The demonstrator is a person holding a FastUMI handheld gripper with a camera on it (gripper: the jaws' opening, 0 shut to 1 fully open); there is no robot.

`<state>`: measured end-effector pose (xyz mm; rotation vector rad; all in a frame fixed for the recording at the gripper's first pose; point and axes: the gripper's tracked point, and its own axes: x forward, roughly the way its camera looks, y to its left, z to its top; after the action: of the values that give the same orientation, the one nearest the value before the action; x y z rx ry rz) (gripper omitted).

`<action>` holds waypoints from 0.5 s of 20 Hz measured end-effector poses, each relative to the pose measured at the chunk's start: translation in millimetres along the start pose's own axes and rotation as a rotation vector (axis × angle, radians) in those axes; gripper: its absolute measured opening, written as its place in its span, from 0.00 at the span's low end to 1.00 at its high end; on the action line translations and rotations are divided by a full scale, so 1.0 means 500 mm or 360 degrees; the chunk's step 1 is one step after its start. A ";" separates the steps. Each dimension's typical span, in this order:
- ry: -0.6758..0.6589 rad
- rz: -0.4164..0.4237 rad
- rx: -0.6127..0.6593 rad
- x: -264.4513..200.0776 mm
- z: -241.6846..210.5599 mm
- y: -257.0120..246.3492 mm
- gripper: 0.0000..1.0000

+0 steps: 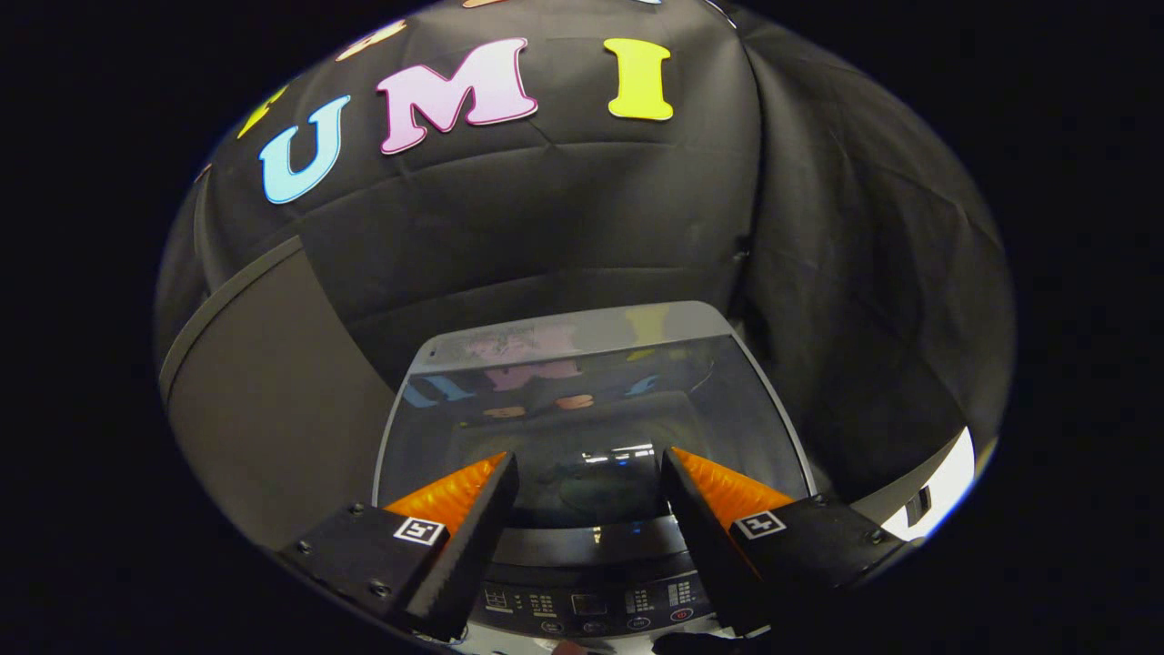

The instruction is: Put the clothes into the washing machine and then close the washing machine lid.

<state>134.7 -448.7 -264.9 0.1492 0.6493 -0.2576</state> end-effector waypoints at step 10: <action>-0.0246 0.0093 -0.0026 -0.095 0.108 0.117 0.99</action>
<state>146.1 -395.5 -189.8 0.1310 0.4928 -0.2054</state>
